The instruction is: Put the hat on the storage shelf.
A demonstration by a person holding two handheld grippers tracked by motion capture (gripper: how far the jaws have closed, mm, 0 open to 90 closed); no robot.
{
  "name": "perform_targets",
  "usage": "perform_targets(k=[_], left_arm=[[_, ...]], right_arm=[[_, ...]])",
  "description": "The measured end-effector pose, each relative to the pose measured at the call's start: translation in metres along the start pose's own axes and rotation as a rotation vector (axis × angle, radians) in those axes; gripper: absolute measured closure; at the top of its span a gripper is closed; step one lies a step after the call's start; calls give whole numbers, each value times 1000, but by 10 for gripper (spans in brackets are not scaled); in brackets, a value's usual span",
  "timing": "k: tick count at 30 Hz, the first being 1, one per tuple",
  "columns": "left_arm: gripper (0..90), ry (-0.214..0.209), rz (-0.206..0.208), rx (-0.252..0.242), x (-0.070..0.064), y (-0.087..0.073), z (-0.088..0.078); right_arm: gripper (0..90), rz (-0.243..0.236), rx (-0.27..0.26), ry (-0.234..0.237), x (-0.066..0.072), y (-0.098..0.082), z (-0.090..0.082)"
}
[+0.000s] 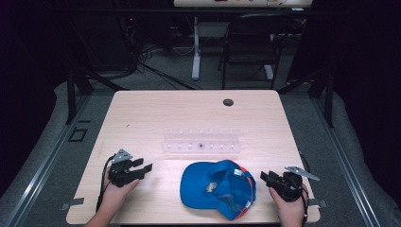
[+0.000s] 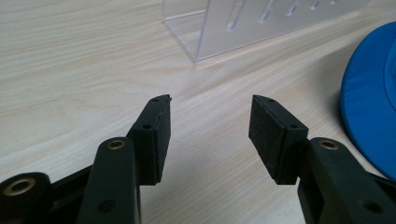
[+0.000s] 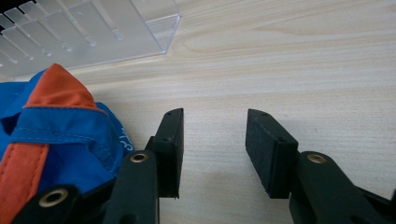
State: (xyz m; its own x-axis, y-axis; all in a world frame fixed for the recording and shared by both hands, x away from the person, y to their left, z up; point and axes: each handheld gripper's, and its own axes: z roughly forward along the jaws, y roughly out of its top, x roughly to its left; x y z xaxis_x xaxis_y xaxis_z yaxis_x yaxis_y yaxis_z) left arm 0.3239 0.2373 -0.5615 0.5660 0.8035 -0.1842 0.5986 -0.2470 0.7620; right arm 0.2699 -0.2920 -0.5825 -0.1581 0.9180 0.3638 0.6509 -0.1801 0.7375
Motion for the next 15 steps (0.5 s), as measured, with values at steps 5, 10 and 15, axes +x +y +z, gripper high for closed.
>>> perform_targets(k=[5, 10, 15], left_arm=[[488, -7, 7, 17, -2, 0, 3], [483, -3, 14, 25, -3, -2, 3], [483, 0, 27, 30, -4, -2, 3]], right_arm=[[588, 57, 9, 58, -5, 0, 0], [588, 60, 7, 54, -5, 1, -3], [594, 58, 21, 55, -5, 1, -3]])
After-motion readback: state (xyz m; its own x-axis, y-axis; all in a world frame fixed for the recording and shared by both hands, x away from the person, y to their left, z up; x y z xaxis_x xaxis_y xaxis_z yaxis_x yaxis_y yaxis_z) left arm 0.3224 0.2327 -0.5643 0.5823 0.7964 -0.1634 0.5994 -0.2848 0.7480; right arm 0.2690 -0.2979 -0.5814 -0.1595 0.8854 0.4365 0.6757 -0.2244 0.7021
